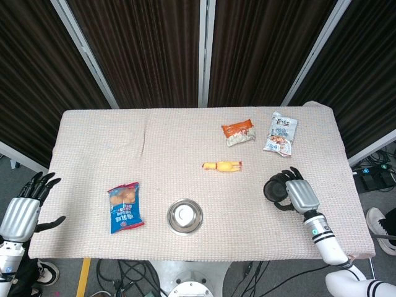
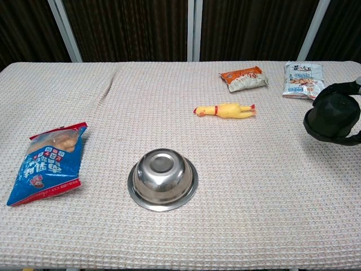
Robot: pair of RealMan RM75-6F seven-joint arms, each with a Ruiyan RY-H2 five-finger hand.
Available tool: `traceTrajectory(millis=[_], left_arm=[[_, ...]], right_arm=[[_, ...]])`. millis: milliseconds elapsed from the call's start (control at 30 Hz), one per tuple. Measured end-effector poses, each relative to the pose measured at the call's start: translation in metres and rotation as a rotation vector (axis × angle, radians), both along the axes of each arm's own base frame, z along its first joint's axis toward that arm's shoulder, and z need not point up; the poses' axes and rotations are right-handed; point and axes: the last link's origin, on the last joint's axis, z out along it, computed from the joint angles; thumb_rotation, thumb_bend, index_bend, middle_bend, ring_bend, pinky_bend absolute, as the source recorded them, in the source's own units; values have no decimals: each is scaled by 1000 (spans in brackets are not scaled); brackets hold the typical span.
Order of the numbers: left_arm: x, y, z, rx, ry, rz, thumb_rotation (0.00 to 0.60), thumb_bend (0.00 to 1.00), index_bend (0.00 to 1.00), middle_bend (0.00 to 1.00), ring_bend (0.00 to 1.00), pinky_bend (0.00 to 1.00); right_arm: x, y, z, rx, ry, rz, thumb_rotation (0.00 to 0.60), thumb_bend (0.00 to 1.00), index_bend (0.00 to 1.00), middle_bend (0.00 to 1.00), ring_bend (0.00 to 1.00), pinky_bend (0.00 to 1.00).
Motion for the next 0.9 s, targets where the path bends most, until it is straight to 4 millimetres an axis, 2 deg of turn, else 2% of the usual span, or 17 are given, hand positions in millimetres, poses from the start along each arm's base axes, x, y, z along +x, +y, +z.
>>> traceTrajectory(millis=[233,533,633,767,900], left_arm=[[-3,0,3,6,3,6,600,86,158,83,0,164],[-5,-1,2,3,2,11,600,85,158,82,0,164],[-5,-1,2,4,3,11,600,85,158,83,0,164],[-5,-1,2,3,4,12,600,86,158,83,0,165],[-5,-1,2,5,3,12,600,86,158,83,0,164]], right_arm=[[-5,-4,-28,48,-10,-27,600,214,399,491,132,0],[-9,-6,-34,50,-21,-39,600,213,391,491,133,0],[-10,-6,-35,55,-24,-44,600,212,342,491,133,0],[-10,-5,-36,60,-26,-43,600,211,216,488,132,0],[-10,-5,-37,64,-26,-43,600,211,165,486,132,0]])
